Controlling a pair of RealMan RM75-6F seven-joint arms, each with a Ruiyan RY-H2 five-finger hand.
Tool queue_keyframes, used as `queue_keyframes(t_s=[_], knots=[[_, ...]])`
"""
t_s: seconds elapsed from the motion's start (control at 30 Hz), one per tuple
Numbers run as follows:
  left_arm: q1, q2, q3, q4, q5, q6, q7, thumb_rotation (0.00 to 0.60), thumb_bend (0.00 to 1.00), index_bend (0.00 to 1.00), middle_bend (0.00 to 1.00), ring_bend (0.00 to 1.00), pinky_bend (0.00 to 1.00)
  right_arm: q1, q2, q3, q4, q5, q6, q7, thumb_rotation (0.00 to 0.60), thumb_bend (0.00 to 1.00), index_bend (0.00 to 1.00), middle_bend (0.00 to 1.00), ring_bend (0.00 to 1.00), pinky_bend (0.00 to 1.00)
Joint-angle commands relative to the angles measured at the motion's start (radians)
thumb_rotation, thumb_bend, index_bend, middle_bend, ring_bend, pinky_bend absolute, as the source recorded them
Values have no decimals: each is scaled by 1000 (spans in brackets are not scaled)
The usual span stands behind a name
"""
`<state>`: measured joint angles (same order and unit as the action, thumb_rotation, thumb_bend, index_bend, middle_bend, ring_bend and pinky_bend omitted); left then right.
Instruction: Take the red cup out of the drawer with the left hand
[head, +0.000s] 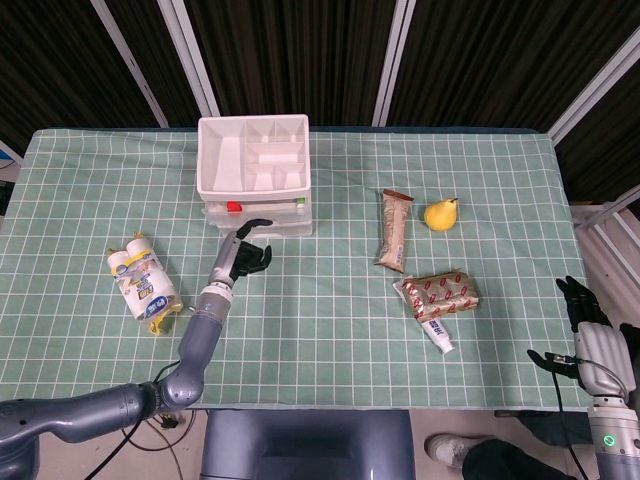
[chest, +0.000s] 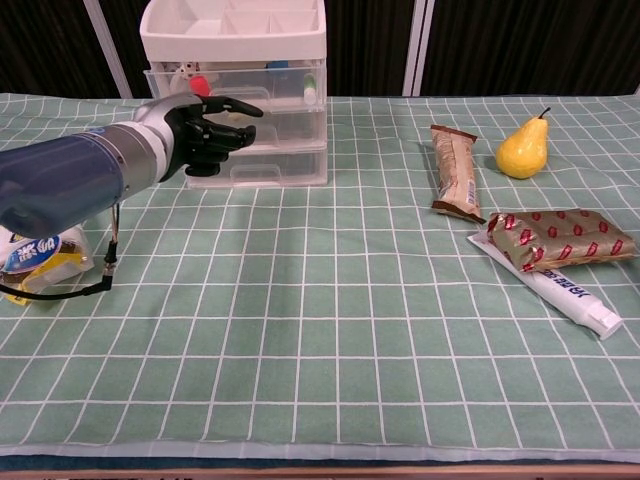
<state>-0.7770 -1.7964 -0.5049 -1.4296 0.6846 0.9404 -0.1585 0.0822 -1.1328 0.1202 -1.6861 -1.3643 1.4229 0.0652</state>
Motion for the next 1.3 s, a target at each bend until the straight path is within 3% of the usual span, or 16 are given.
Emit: queue_keyframes(t_s=[0.03,0.3,0.53,0.7,0.83,1.1,1.3], knots=[[9,7,5,-12,7,6,-3,600,505,259,990,1000,1000,0,0,0,0,-1,1,-1,600,65,0,0,0,229],[37,40,51,-61,77,32,19,600,505,260,989,1000,1000,-1,1,-1,-2,-3,3,-1,600,65,0,0,0,229],[59,93,158,-101,302,140,135,600,505,261,992,1000,1000,-2,1,-2,-3,-6,5,-2,600,65,0,0,0,229],[36,131,156,-129,368,203,273,600,504,269,996,1000,1000,-2,0,-3,-3,-7,6,-3,600,65,0,0,0,229],[1,156,124,-154,315,220,429,600,503,267,1000,1000,1000,-2,0,-2,-3,-5,5,-3,600,66,0,0,0,229],[-61,186,64,-195,78,244,704,600,502,266,1000,1000,1000,-1,1,-1,-4,-3,2,0,600,66,0,0,0,229],[-93,188,39,-190,-67,257,797,600,502,266,1000,1000,1000,-1,2,-2,-5,-2,0,1,600,65,0,0,0,229]])
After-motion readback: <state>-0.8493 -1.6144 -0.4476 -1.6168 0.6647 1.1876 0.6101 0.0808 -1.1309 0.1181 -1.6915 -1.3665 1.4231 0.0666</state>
